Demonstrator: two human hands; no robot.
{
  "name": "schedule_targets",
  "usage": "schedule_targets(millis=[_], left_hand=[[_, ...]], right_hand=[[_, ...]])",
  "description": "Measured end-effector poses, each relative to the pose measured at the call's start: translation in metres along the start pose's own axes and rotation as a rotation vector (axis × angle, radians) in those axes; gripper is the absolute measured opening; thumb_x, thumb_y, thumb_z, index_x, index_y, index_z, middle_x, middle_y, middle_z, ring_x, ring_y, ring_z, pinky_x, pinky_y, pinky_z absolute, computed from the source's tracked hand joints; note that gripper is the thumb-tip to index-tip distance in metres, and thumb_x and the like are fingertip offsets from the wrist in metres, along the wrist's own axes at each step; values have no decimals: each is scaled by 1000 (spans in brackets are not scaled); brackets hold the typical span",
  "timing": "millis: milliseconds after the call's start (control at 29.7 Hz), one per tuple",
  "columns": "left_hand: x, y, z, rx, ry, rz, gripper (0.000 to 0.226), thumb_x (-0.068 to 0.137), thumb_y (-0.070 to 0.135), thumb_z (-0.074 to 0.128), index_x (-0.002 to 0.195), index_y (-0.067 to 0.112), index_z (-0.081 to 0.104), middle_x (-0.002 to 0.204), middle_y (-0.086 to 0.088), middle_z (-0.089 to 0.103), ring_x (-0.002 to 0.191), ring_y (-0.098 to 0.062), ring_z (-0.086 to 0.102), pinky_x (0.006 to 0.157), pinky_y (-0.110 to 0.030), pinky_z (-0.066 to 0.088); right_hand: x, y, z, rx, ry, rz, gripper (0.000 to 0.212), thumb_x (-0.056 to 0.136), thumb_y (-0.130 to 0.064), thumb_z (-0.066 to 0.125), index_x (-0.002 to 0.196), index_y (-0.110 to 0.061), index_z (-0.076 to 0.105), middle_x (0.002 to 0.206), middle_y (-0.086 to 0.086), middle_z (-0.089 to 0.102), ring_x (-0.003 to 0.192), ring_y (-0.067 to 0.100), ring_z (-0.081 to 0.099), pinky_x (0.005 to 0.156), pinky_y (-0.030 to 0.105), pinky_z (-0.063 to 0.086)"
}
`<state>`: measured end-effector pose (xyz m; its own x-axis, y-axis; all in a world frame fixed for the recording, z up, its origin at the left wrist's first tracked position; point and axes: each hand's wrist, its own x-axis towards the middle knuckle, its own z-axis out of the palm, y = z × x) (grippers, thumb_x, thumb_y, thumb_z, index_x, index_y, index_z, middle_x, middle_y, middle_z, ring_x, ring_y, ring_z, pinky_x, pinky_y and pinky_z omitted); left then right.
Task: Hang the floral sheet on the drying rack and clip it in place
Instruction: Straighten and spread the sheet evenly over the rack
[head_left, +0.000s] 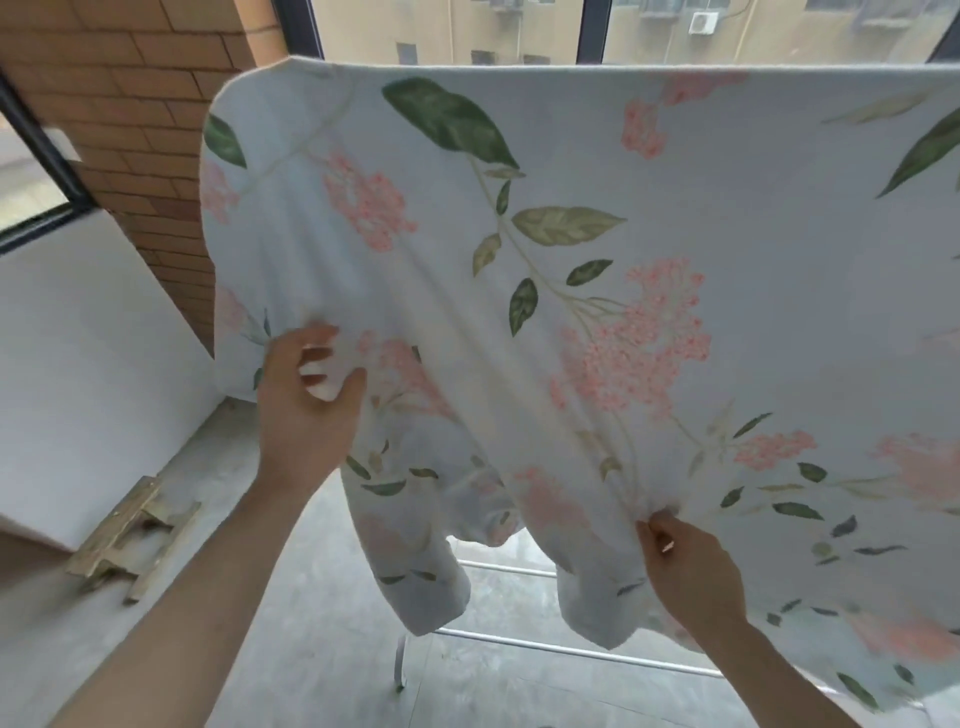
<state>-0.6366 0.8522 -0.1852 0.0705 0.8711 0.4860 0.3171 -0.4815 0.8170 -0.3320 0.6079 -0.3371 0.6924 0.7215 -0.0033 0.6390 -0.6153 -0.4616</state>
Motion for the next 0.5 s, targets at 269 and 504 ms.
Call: schedule_targets(millis=[269,504], left_hand=[[119,12,-77,157,186,50,49,91,29,71,136,20,53,133,-7,47,90,6,58,78,-12,50],[177,24,-93,348,-129,-46,43,96,64,55,122,31,66,109,1,68,100,-26,64,84,-44,58]], right_hand=[[12,-96,-54,106,47,-272,30,92,-42,69,64,-36,62,62,-20,65,60,-1,61,57,23,48],[52,-241,-175,414,432,-851,4,94,-21,70,94,-20,74,89,-10,67,74,13,65,65,38,57]])
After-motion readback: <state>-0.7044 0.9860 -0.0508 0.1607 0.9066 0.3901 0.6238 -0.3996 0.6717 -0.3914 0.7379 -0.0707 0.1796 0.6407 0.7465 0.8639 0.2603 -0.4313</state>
